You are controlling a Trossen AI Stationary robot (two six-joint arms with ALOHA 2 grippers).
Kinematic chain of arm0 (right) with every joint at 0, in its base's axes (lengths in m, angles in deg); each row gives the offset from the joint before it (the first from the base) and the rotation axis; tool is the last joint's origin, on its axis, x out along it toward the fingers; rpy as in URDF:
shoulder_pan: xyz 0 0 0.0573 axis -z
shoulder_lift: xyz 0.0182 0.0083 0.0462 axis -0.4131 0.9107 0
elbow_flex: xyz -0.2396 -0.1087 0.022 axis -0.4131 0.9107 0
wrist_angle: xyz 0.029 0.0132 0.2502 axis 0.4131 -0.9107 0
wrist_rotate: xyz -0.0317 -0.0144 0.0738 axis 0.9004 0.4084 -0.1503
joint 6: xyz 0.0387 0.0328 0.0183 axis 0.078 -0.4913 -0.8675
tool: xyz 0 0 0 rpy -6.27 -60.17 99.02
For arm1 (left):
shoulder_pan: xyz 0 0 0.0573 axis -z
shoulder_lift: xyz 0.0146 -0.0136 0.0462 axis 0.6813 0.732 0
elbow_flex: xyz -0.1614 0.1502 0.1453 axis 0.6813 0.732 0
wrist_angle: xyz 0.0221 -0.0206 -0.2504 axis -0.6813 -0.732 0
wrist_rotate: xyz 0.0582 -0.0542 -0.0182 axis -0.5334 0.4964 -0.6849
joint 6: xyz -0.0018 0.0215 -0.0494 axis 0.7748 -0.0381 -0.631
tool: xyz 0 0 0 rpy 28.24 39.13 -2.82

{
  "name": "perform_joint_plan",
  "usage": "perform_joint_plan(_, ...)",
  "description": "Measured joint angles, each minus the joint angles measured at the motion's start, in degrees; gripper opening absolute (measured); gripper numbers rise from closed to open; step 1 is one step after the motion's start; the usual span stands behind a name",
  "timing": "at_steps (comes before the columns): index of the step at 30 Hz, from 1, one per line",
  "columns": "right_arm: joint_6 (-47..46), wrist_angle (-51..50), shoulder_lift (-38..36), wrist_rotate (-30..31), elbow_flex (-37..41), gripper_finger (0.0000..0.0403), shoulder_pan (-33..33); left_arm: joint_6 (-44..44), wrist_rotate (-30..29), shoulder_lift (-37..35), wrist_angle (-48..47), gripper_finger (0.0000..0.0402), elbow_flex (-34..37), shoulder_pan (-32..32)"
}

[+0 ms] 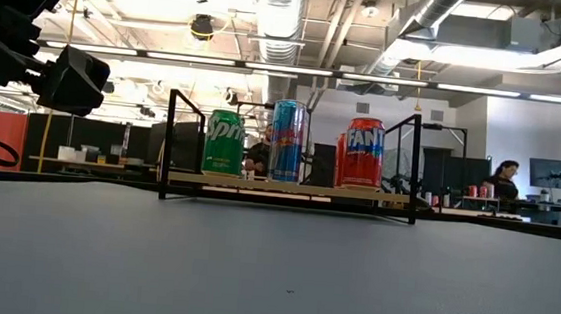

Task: Place canned beverage on shelf
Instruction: Put the green soda can on the shelf aligned with the other green soda cans

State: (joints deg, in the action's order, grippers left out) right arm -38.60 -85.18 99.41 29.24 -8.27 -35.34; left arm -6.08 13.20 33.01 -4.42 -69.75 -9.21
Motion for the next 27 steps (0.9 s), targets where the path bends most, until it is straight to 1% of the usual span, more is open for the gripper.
perform_joint_plan(2, 3.8, -1.2, 0.0, 0.3, -0.6, 0.0286, 0.9, 0.0, 0.0, 0.0, 0.0, 0.0269, 0.0, 0.0)
perform_joint_plan(3, 6.5, -2.0, 0.1, 1.5, -1.1, 0.0285, 1.5, 0.2, 0.0, 0.0, 0.0, 0.0269, 0.0, 0.0)
perform_joint_plan(7, 19.2, -6.0, 0.1, 9.0, -3.6, 0.0284, 6.1, 0.7, -0.1, 0.0, 0.5, 0.0269, 0.0, 0.0)
perform_joint_plan(9, 26.7, -6.9, 0.1, 10.3, -5.0, 0.0283, 10.2, 0.7, -0.1, 0.0, 0.6, 0.0269, 0.0, 0.0)
perform_joint_plan(13, 42.5, -4.8, 0.1, 10.4, -6.9, 0.0283, 20.6, 1.2, -0.1, 0.0, 0.8, 0.0269, 0.0, 0.0)
perform_joint_plan(15, 51.6, -0.9, 0.1, 11.0, -7.3, 0.0282, 26.5, 1.7, -0.1, 0.0, 0.8, 0.0269, 0.0, 0.0)
perform_joint_plan(21, 79.2, 18.1, 0.1, 10.6, -8.4, 0.0282, 42.9, 2.2, -0.1, 0.0, 0.7, 0.0269, 0.0, 0.0)
perform_joint_plan(24, 87.5, 23.4, 0.1, 10.3, -9.8, 0.0282, 49.5, 2.2, -0.1, 0.0, 0.2, 0.0269, 0.0, 0.0)
perform_joint_plan(27, 90.3, 29.1, 0.1, 9.8, -11.3, 0.0282, 55.6, 2.2, -0.1, 0.0, 0.2, 0.0269, 0.0, 0.0)
